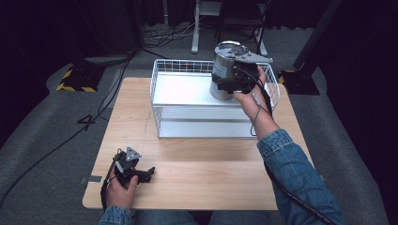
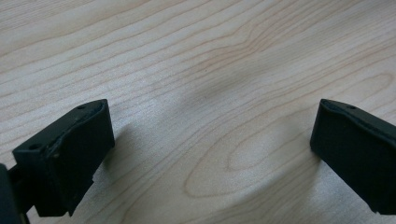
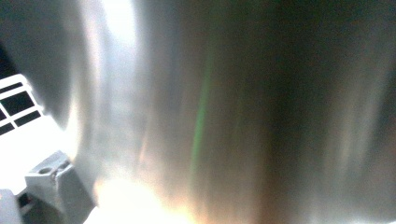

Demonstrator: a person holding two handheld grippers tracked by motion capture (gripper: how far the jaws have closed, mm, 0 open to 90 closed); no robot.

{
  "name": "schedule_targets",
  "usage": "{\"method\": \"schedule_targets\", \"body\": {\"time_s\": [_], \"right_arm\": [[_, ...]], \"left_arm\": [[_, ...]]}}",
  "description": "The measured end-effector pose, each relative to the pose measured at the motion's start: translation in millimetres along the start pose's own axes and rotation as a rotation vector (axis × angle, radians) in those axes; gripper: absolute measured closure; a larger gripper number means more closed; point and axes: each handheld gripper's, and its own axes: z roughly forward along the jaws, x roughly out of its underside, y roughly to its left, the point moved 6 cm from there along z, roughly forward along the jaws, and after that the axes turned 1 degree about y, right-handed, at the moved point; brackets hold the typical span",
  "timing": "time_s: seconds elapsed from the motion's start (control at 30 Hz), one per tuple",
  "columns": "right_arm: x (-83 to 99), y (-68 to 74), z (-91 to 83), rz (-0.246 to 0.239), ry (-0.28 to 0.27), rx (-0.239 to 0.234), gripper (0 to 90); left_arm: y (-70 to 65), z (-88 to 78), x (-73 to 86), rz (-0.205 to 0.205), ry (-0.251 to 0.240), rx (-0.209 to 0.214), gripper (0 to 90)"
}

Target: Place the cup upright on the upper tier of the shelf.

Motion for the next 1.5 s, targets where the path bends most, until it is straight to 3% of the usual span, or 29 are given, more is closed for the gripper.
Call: {"method": "schedule_targets", "body": {"time_s": [0.13,0.43,0.67,0.8,1.07,1.3,1.5], "right_arm": [[0.5,-0.2,-3.0,-0.011,0.013,0.016,0.1],[-5.1,-2.8,-16.0,0.008,-0.012,-0.040,0.0],[-4.1,-6.8,-33.0,0.003,-0.010,-0.043,0.0],[-1.5,-10.6,-47.8,0.023,-0.020,-0.068,0.0],[4.4,-5.0,-88.5,-0.009,-0.047,-0.149,0.0],[17.4,-0.8,-118.6,-0.050,-0.035,-0.174,0.0],[29.5,-1.0,-136.6,-0.050,-0.038,-0.187,0.0]], "left_arm": [[0.0,0.0,0.0,0.000,0.000,-0.001,0.1],[-0.4,0.2,0.0,-0.006,-0.001,0.002,0.1],[-0.4,1.0,-0.9,-0.009,-0.002,0.000,0.1],[0.3,1.1,-1.4,-0.001,0.004,-0.004,0.1],[0.3,1.2,-1.4,0.000,0.004,-0.003,0.1],[0.3,1.1,-1.4,0.000,0.003,-0.004,0.1],[0.3,1.1,-1.4,-0.001,0.003,-0.003,0.1]]}}
